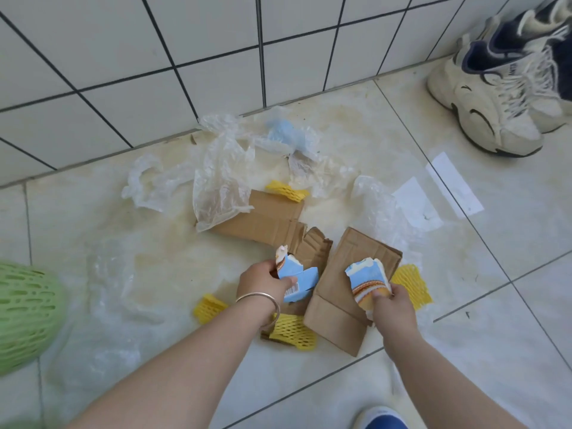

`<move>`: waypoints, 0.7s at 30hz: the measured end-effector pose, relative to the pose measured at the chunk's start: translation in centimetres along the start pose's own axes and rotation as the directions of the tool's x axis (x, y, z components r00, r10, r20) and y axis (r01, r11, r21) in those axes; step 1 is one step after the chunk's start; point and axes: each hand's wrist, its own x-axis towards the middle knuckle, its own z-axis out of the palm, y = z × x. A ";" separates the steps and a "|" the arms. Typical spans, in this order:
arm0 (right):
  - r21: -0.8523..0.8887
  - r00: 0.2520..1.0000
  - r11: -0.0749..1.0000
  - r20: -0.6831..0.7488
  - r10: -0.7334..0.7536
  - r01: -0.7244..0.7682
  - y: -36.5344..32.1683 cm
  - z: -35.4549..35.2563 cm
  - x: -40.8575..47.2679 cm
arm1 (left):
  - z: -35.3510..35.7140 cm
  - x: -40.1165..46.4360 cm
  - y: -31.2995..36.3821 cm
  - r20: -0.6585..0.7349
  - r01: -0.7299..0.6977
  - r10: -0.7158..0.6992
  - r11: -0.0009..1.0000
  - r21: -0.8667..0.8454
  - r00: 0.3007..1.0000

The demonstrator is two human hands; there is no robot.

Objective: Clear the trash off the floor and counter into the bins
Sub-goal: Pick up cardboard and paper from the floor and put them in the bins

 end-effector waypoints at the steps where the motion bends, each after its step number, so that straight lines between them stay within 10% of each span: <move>1: 0.062 0.999 0.998 0.025 0.020 -0.021 -0.6 -0.5 -0.1 | -0.4 -0.2 0.3 0.041 0.004 -0.002 0.998 -0.063 0.999; 11: 0.473 0.872 0.867 0.479 -0.102 -0.158 -5.4 -1.4 -3.7 | -4.5 -4.2 2.5 0.247 0.096 0.080 0.774 -0.626 0.966; 17: 0.545 0.791 0.823 0.570 -0.224 -0.160 -7.8 -2.3 -8.9 | -6.2 -8.7 3.7 0.331 0.148 0.199 0.610 -0.779 0.922; 21: 0.536 0.811 0.844 0.508 -0.292 -0.032 -10.0 -3.9 -12.7 | -8.5 -12.1 4.8 0.199 -0.023 0.247 0.680 -0.733 0.948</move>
